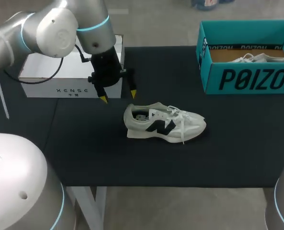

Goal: Take the shoe out of the shoebox, open the shoe tongue, remove and reinsert the insole, then place the shoe into the shoebox

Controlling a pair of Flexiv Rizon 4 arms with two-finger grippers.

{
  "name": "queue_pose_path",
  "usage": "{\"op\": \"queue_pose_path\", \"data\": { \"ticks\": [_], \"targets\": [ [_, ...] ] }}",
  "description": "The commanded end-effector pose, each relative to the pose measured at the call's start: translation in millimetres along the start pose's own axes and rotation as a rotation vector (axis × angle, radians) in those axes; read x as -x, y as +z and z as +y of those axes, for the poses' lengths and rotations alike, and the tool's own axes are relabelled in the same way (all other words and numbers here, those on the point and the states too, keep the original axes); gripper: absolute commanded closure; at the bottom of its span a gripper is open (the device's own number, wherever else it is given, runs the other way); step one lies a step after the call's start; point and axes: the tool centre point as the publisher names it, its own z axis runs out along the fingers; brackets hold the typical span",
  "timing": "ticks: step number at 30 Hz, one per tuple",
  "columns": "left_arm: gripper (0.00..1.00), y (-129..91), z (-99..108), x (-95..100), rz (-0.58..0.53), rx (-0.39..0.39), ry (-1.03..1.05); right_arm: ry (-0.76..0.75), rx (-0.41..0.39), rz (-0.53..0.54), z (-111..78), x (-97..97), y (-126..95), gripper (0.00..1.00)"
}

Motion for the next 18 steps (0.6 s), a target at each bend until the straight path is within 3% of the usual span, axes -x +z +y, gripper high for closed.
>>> {"op": "queue_pose_path", "data": {
  "ticks": [1,4,5,7,8,10,15,16,18],
  "targets": [
    [0.0,0.6,-2.0,-2.9,-0.027,0.005,0.001,0.001,0.001,0.0,-0.2,0.0,0.0,0.0],
    [0.0,0.6,-2.0,-2.9,-0.027,0.005,0.001,0.001,0.001,0.0,-0.2,0.0,0.0,0.0],
    [0.0,1.7,1.3,4.0,-0.018,0.012,-0.109,0.001,0.001,0.0,-0.2,0.0,0.0,0.0],
    [0.0,3.1,15.7,12.6,-0.006,-0.103,-0.351,0.001,0.001,0.0,-0.2,0.0,0.0,0.0],
    [0.0,5.9,21.5,14.2,0.016,-0.098,-0.502,0.001,0.001,0.0,-0.2,0.0,0.0,0.0],
    [0.0,8.9,27.6,10.5,0.027,-0.185,-0.692,0.001,0.001,0.0,-0.2,0.0,0.0,0.0],
    [0.0,1.9,34.8,-11.0,-0.102,-0.271,-1.245,0.001,0.001,0.0,-0.2,0.0,0.0,0.0],
    [0.0,-2.2,31.1,-15.8,-0.181,-0.297,-1.309,0.001,0.001,0.0,-0.2,0.0,0.0,0.0],
    [0.0,-2.2,31.1,-15.8,-0.181,-0.297,-1.309,0.001,0.001,0.0,-0.2,0.0,0.0,0.0]
  ]
}}
